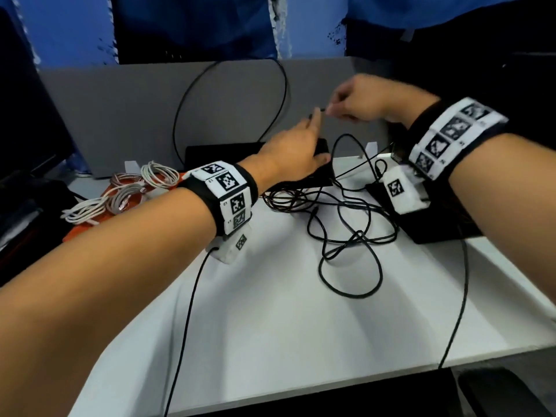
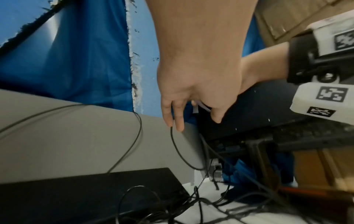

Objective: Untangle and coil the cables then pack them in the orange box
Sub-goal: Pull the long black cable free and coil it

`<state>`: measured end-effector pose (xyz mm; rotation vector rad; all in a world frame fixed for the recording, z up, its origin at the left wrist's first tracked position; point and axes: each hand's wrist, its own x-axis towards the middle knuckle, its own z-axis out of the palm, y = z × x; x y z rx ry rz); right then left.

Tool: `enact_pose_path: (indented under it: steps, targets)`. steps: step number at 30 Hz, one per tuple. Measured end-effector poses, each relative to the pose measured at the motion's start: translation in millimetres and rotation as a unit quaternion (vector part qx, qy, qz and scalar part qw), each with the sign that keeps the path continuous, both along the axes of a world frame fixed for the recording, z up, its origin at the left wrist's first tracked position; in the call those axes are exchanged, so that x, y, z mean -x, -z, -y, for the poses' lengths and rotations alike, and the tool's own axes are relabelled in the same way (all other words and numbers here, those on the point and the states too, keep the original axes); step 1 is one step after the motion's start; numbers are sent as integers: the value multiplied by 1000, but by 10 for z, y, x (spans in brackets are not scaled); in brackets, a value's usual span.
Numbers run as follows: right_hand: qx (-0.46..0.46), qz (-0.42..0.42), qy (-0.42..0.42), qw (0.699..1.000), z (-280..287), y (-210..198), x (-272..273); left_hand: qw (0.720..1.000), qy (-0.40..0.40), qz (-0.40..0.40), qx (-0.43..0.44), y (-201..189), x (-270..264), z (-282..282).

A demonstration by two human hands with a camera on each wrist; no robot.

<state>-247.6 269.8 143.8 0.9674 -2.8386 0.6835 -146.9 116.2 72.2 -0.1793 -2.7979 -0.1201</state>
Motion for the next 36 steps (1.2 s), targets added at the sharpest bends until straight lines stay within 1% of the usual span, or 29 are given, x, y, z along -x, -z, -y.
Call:
enact_pose_path:
  steps: [1, 3, 4, 5, 6, 7, 8, 9, 10, 11, 12, 13, 14, 15, 16, 17, 20, 22, 24, 25, 26, 28, 30, 31, 32, 33, 34, 35, 36]
  targets:
    - [-19, 18, -47, 999, 31, -119, -161, 998, 8, -15, -67, -52, 0, -10]
    - [-22, 10, -92, 995, 52, -288, -430, 975, 36, -43, -214, -136, 3, 14]
    - [-4, 4, -105, 994, 56, -305, -502, 963, 40, -52, -263, -182, 0, 47]
    - [31, 11, -117, 993, 61, -274, -560, 954, 41, -59, -290, -233, -9, 85]
    - [93, 35, -125, 987, 68, -198, -600, 950, 42, -59, -304, -277, -20, 129]
    - [176, 67, -127, 974, 81, -66, -586, 950, 43, -57, -305, -321, -42, 167]
    - [258, 97, -128, 953, 110, 77, -580, 953, 43, -60, -295, -364, -67, 200]
    - [308, 126, -119, 936, 156, 258, -530, 957, 38, -68, -279, -397, -89, 229]
    - [311, 153, -111, 931, 195, 457, -477, 961, 31, -88, -261, -431, -125, 255]
    - [263, 177, -103, 943, 224, 671, -434, 962, 21, -122, -244, -449, -164, 275]
    - [160, 185, -91, 965, 233, 896, -384, 958, 16, -171, -230, -461, -209, 296]
    - [9, 175, -69, 982, 231, 1120, -316, 949, 13, -231, -213, -471, -275, 317]
    - [-142, 149, -36, 978, 204, 1320, -252, 938, 9, -284, -196, -475, -338, 332]
    - [-254, 120, -3, 960, 189, 1457, -209, 930, -2, -321, -177, -478, -398, 350]
    - [-315, 98, 24, 944, 181, 1529, -183, 930, -20, -334, -154, -468, -433, 378]
    - [-337, 88, 41, 936, 183, 1555, -135, 937, -40, -322, -129, -437, -453, 399]
    - [-353, 59, 32, 933, 227, 1466, -52, 972, -106, -207, -36, -267, -489, 462]
    - [-329, 11, 30, 944, 199, 1404, 18, 980, -165, -108, 25, -169, -503, 515]
    - [-263, -55, 61, 961, 124, 1254, 120, 975, -216, 11, 56, -130, -503, 579]
    - [-223, -90, 81, 967, 106, 1129, 141, 973, -214, 73, 50, -115, -492, 622]
    - [-184, -132, 99, 969, 94, 972, 142, 973, -193, 125, 27, -111, -481, 660]
    - [-132, -216, 125, 959, 79, 582, 144, 975, -136, 175, -34, -127, -463, 681]
    - [-104, -299, 134, 939, 54, 209, 132, 976, -96, 175, -87, -171, -465, 641]
    - [-82, -333, 127, 931, 37, 42, 113, 977, -86, 161, -113, -197, -457, 607]
    - [-52, -341, 112, 932, 24, -95, 89, 978, -83, 134, -134, -220, -447, 579]
    - [-6, -327, 85, 941, 3, -205, 55, 981, -85, 96, -145, -242, -427, 560]
    - [40, -290, 52, 955, -7, -286, 10, 984, -84, 56, -146, -268, -408, 545]
    - [79, -252, 13, 964, -18, -333, -24, 986, -82, 28, -141, -288, -387, 535]
    - [96, -228, -17, 969, -19, -360, -59, 988, -77, 14, -136, -316, -384, 504]
